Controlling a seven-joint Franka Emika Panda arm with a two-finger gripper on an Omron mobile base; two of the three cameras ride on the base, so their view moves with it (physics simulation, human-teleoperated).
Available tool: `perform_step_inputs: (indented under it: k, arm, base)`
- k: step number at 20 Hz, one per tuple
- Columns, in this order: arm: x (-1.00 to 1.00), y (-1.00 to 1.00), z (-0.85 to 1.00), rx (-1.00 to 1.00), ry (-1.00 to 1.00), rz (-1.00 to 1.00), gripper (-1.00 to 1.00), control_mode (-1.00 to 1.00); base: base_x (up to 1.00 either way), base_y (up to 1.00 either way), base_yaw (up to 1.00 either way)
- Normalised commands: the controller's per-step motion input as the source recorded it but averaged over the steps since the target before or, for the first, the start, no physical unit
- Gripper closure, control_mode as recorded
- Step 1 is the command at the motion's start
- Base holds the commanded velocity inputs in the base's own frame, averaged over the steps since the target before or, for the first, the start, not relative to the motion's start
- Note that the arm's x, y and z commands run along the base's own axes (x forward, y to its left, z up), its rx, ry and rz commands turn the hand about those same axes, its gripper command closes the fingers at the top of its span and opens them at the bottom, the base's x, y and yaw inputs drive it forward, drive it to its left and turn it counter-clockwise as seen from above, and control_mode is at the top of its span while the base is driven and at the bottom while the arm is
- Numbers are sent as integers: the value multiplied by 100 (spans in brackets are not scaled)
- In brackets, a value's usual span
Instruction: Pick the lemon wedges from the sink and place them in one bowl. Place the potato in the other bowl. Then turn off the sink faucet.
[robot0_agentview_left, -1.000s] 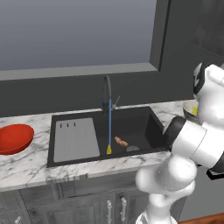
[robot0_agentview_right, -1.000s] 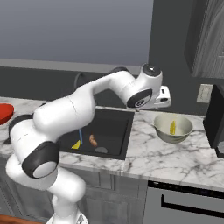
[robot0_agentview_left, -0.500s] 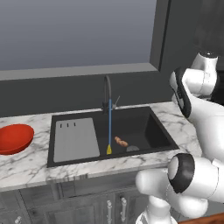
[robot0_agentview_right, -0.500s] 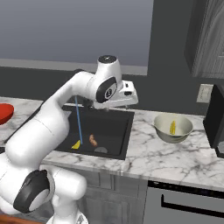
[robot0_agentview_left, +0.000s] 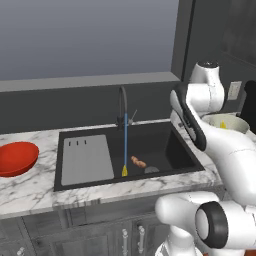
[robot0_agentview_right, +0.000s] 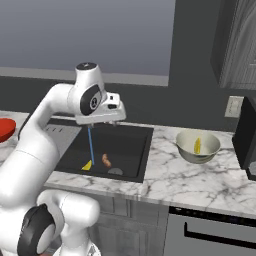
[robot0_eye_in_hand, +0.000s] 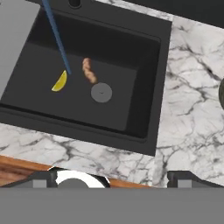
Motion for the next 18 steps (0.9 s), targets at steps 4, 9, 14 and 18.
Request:
perform_step_inputs:
  k: [4,9,14,18]
  arm:
    - [-1,74,-35,8,0,0,-100,-100]
    - [0,65,-45,14,0,0,-100,-100]
    - [0,56,-45,17,0,0,-100,-100]
    - [0,39,-27,14,0,0,-100,-100]
  base:
    - [0,0,0]
    - [0,0,0]
    - [0,0,0]
    - [0,0,0]
